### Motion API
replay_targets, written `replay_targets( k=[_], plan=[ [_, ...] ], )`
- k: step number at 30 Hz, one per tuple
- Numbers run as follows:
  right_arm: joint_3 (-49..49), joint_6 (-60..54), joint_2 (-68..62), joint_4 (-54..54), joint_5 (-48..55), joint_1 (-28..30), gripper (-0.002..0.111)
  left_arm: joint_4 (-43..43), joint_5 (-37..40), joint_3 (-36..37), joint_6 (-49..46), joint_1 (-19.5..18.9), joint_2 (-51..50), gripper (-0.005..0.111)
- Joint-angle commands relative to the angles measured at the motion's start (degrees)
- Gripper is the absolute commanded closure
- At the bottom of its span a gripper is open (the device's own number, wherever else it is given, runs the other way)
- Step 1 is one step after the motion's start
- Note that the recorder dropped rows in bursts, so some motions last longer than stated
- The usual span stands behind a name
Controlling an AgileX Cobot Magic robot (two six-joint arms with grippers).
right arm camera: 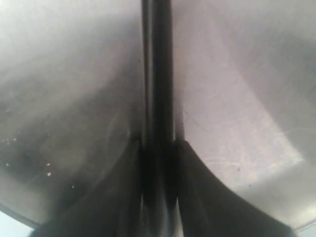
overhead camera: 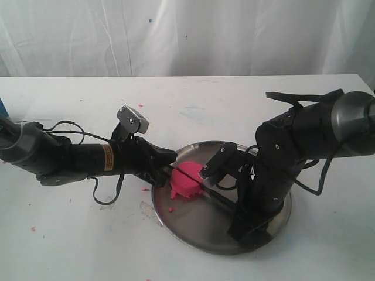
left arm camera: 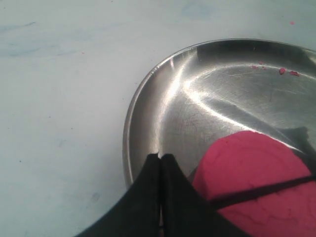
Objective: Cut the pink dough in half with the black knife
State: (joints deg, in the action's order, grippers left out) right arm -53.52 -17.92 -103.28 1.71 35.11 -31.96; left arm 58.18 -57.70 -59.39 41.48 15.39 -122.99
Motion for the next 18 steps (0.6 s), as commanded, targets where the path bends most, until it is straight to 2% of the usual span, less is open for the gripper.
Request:
replay_targets(
  k=[1, 9, 18],
  plan=[
    [0.0, 0.1, 0.0, -0.1, 0.3, 0.0, 0.108, 1.5, 3.5, 0.5, 0.1, 0.2, -0.5, 0.107],
    [0.0, 0.1, 0.0, -0.1, -0.1, 0.0, 0.108, 1.5, 8.4, 0.5, -0.4, 0.2, -0.5, 0.107],
    [0.0, 0.1, -0.3, -2.2, -0.4, 0.0, 0.108, 1.5, 8.3, 0.5, -0.4, 0.2, -0.5, 0.107]
  ],
)
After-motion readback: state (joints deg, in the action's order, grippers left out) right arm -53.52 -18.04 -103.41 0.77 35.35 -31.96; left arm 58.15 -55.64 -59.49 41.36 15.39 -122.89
